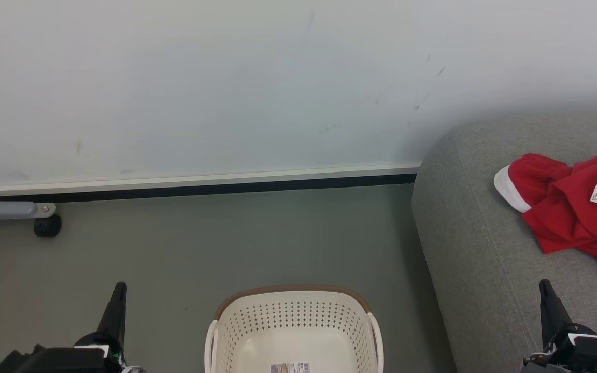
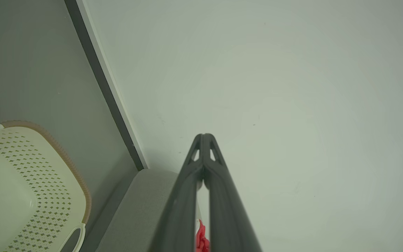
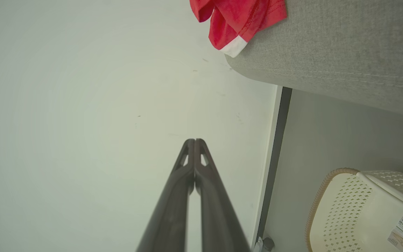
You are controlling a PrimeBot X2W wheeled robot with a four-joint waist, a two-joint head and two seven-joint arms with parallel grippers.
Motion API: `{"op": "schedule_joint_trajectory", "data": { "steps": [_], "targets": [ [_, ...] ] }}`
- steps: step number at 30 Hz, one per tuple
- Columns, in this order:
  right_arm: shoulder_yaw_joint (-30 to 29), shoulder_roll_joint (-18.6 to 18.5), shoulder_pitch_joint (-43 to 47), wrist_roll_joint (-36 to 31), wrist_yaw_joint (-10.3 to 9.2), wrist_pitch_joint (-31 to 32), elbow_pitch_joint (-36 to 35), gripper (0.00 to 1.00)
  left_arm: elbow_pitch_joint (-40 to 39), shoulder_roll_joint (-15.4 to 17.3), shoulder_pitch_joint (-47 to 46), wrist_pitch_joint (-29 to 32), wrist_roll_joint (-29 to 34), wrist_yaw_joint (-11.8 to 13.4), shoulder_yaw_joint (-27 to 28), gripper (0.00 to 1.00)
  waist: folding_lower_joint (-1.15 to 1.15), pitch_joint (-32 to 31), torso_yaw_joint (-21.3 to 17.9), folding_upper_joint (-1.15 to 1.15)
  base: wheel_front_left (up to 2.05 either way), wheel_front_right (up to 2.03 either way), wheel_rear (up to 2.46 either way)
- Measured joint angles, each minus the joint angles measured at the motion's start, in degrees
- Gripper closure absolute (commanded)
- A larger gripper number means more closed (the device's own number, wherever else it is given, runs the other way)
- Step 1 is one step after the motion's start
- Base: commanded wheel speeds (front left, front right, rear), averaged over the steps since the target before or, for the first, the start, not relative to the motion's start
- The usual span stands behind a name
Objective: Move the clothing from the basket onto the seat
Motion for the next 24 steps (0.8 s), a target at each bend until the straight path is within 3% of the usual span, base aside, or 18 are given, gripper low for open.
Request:
{"op": "schedule_joint_trajectory", "data": {
  "steps": [24],
  "targets": [
    [0.0, 0.0, 0.0, 0.0, 0.00, 0.0, 0.0, 1.00, 0.0, 0.0, 0.0, 0.0, 0.0, 0.0, 0.0, 1.00, 0.00, 0.0, 0.0, 0.00, 0.00, 0.00, 0.00]
  ]
}}
